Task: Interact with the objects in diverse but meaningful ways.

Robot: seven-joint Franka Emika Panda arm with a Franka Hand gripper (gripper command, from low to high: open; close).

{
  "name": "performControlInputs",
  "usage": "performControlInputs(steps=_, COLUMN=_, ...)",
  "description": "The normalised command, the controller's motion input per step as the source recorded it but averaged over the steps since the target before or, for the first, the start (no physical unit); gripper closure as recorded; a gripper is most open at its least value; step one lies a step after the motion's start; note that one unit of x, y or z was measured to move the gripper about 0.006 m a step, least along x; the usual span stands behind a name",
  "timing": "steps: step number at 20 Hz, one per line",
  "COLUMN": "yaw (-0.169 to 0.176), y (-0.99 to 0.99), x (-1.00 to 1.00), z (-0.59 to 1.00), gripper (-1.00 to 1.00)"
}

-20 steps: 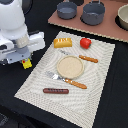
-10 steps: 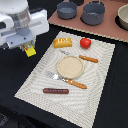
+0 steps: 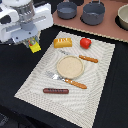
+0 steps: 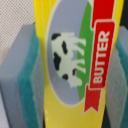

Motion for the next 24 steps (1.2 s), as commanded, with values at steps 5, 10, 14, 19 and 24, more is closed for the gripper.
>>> performControlInputs(steps=5, yaw=-0.005, y=0.11, x=0.7, z=0.0, gripper=1.0)
performControlInputs(steps=10, yaw=-0.005, y=0.03, x=0.47, z=-0.08, gripper=1.0)
performControlInputs(steps=14, yaw=0.0, y=0.0, x=0.14, z=-0.19, gripper=1.0)
performControlInputs(steps=19, yaw=0.0, y=-0.01, x=0.0, z=-0.34, gripper=1.0)
performControlInputs(steps=24, yaw=0.0, y=0.0, x=0.13, z=-0.28, gripper=1.0)
